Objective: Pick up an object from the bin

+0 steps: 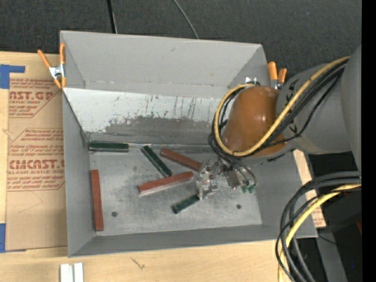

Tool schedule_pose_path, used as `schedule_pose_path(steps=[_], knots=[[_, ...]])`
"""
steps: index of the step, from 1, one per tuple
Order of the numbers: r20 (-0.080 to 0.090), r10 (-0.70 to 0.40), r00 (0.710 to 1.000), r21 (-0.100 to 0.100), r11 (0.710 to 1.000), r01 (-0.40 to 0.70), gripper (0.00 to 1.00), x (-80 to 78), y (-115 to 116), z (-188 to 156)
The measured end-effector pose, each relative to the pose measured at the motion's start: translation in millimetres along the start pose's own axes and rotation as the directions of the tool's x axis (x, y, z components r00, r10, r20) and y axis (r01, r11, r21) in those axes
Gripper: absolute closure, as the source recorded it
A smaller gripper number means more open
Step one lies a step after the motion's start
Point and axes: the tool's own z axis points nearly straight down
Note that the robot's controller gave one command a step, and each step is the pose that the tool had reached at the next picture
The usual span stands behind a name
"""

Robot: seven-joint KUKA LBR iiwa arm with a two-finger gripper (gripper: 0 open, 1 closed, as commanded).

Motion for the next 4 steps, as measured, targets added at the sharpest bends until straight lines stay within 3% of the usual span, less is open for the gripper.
schedule_pose_path(steps=[1,2,3,4], knots=[[0.0,0.0,1.0,0.0,1.0,0.0,0.0,0.0,0.0,0.0],[0.0,0.0,1.0,0.0,1.0,0.0,0.0,0.0,0.0,0.0],[0.021,-0.187,0.982,0.005,0.982,0.187,1.0,15.0,18.3,21.9],[0.021,-0.187,0.982,0.005,0.982,0.187,1.0,15.0,18.3,21.9]])
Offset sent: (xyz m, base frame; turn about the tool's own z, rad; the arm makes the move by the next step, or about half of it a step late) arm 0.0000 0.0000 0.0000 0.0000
